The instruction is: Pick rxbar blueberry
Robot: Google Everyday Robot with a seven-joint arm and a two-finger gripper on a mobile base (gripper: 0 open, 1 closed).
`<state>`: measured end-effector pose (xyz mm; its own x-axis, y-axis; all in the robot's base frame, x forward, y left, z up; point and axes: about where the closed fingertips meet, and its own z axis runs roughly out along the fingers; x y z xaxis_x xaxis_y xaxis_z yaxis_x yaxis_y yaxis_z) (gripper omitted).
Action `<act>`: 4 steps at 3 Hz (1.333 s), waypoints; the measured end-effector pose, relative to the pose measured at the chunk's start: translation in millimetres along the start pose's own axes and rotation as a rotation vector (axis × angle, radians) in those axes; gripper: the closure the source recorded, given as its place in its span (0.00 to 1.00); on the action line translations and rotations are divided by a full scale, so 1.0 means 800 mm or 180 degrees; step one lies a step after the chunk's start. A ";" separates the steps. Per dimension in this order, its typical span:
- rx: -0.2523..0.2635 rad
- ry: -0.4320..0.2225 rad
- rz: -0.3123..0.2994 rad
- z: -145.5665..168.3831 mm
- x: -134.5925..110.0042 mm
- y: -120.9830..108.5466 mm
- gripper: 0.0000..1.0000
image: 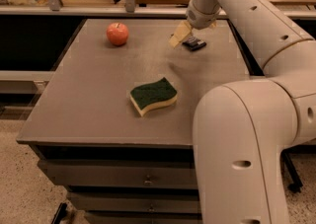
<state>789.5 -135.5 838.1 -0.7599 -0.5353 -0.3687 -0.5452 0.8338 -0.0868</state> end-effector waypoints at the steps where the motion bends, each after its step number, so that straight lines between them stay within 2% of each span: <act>1: -0.0032 0.0070 0.0075 0.015 0.000 -0.006 0.00; 3: -0.0140 0.0169 0.0114 0.035 0.001 -0.006 0.00; 4: -0.0191 0.0184 0.0091 0.041 -0.002 -0.002 0.18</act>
Offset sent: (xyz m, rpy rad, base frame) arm 0.0311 -0.0116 -0.0121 0.0178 0.0790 -0.0436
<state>803.4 -131.7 808.4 -0.7937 -0.5197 -0.3161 -0.5419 0.8402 -0.0209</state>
